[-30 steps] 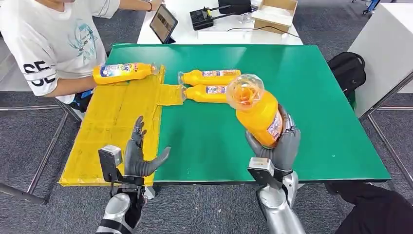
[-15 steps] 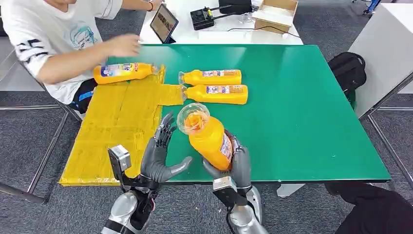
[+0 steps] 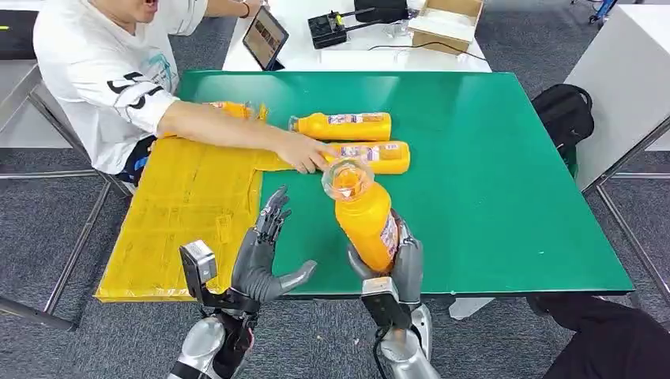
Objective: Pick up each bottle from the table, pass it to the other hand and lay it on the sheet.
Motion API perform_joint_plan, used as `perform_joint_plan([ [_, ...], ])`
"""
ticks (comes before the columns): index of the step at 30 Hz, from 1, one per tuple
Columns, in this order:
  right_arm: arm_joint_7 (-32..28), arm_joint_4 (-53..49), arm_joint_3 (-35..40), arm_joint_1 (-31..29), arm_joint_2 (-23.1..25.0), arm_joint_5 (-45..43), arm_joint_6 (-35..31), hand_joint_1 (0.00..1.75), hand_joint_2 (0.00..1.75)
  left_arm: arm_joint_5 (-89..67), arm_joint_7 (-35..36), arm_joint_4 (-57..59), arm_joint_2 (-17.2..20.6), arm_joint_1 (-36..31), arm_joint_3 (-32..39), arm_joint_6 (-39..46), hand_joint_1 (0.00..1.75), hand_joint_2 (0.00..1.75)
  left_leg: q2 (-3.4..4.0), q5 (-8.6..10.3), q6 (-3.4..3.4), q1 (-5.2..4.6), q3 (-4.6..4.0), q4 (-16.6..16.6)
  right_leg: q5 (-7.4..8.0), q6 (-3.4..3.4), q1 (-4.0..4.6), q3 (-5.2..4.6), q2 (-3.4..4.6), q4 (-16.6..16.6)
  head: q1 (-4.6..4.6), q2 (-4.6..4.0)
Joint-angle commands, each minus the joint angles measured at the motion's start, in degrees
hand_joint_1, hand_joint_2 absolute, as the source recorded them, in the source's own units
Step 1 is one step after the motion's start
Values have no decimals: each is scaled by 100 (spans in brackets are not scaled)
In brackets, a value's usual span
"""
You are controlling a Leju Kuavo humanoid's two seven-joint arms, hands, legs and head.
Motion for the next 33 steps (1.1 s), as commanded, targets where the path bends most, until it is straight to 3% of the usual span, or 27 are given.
perform_joint_plan([
  [1, 119, 630, 332, -241, 33, 581, 96, 175, 175, 12, 97, 230, 187, -144, -146, -41, 0, 175, 15, -8, 7, -1, 26, -7, -4, -16, 3, 21, 7, -6, 0, 0],
  [11, 95, 1971, 1203, -432, 279, 1078, -34, 175, 175, 109, 189, 490, 128, -274, -200, -134, 0, 175, 19, -10, 7, 2, 38, -12, -4, -19, 7, 32, 11, -13, 0, 0],
  [31, 222, 2256, 1283, -513, 297, 970, 66, 175, 175, 535, 305, 535, 142, -211, -276, -539, 3, 175, 5, -7, 7, 0, 27, -9, -7, -17, 4, 22, -3, -9, 4, 0],
  [33, 208, 2275, 1289, -520, 312, 937, 98, 175, 175, 446, 240, 499, 190, -237, -331, -556, 175, 175, 7, -10, 9, 1, 32, -9, -9, -21, 5, 28, -2, -9, 2, 0],
])
